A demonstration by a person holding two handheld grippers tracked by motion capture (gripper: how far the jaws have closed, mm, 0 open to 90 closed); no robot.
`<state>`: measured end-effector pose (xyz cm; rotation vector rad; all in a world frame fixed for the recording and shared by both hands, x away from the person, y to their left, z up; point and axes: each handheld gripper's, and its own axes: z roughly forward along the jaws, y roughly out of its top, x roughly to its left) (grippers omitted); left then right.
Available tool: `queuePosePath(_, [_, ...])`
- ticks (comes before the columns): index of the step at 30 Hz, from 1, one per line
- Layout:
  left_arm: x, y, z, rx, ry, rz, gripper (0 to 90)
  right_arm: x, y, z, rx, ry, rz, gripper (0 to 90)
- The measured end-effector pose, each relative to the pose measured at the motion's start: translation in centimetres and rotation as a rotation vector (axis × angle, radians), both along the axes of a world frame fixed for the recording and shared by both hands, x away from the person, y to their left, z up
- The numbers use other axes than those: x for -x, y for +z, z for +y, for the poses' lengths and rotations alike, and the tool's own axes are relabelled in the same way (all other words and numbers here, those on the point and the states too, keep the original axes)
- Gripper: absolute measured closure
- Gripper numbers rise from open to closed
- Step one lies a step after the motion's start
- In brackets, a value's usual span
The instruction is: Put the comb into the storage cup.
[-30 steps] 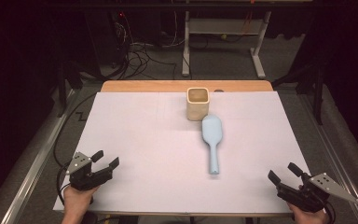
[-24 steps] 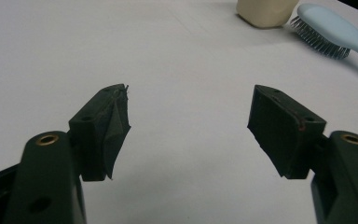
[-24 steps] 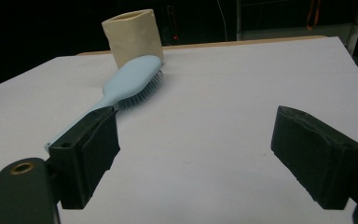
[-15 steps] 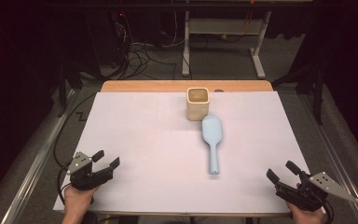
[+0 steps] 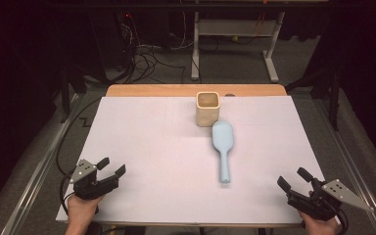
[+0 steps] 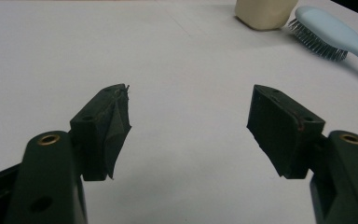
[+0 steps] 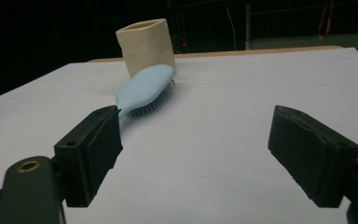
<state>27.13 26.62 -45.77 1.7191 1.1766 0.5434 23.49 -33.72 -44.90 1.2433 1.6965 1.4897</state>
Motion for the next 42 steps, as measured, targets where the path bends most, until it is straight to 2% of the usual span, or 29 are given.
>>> queuePosePath(17, [0.0,0.1,0.0,0.002,0.001,-0.006,30.3,-0.5,0.1,0.8,0.008,0.026,0.0,18.4])
queuePosePath(42, [0.0,0.0,-0.6,-0.008,-0.025,-0.001,30.2,-1.2,0.1,2.5,0.013,0.067,0.008,18.5])
